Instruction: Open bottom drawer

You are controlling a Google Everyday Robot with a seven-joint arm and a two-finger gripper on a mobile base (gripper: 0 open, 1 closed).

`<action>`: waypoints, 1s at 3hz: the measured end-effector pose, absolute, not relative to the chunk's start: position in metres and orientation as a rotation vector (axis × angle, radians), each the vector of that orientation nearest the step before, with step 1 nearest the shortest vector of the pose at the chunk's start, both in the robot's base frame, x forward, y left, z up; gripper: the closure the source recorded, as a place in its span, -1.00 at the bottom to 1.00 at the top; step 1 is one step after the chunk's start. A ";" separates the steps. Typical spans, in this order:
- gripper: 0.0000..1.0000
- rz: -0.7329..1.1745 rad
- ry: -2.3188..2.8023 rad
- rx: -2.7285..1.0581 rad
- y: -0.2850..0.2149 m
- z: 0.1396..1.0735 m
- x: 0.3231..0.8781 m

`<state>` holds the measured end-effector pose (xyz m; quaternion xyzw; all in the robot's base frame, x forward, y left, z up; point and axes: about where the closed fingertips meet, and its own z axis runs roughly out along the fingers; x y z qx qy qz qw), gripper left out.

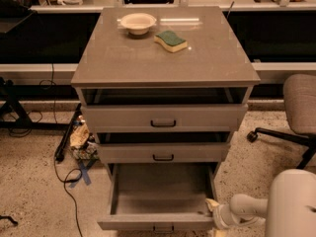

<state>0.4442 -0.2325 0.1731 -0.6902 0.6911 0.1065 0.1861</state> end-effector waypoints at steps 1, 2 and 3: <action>-1.00 0.226 1.883 -1.948 -0.243 0.217 0.445; -1.00 0.123 1.800 -1.939 -0.255 0.292 0.450; -1.00 0.002 1.739 -1.922 -0.261 0.363 0.460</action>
Offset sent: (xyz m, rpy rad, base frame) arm 0.0206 -0.0521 0.2408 -0.0187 -0.3569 0.0400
